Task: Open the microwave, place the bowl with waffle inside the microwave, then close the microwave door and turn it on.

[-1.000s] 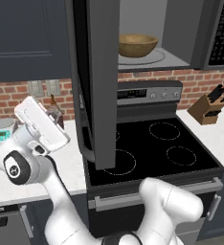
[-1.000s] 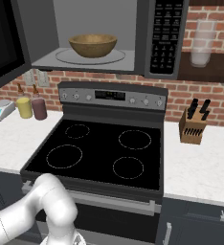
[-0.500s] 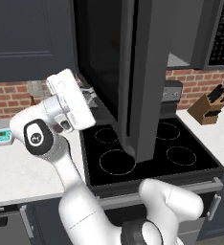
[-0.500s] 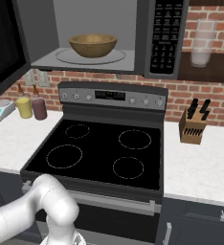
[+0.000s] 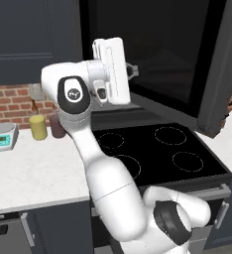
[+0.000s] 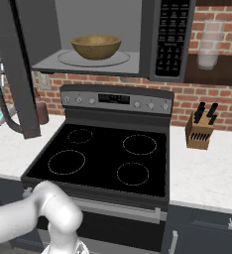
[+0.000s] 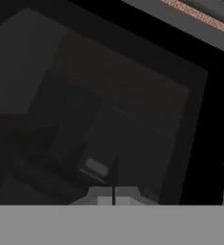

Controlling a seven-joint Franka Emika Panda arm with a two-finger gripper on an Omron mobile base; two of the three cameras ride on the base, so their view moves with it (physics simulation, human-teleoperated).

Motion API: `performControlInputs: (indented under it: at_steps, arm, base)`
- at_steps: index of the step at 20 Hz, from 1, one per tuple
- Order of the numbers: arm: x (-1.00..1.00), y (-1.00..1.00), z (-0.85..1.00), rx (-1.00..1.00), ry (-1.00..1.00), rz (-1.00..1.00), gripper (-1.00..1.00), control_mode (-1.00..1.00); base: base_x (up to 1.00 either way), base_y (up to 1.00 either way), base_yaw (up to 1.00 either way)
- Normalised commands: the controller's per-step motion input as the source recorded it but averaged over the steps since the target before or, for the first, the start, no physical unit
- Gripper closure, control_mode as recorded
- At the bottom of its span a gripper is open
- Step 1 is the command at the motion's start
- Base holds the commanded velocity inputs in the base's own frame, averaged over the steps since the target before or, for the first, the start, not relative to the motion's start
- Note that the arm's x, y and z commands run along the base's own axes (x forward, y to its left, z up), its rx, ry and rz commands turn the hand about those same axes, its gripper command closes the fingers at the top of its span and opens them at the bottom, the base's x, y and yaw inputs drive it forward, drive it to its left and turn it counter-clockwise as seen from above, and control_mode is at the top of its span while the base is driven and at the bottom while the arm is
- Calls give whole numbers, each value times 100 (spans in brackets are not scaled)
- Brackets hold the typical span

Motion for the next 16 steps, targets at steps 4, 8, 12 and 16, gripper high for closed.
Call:
performControlInputs:
  at_steps: [4,8,12,16]
  arm:
    - [14,-100,40,28,8,4,100,-100]
    - [52,-98,5,19,14,7,100,-100]
    - [93,-69,0,10,12,19,100,-100]
    - [100,-44,0,2,15,33,100,-100]
  base:
    - [0,0,0]
    - [0,0,0]
    - [0,0,0]
    - [0,0,0]
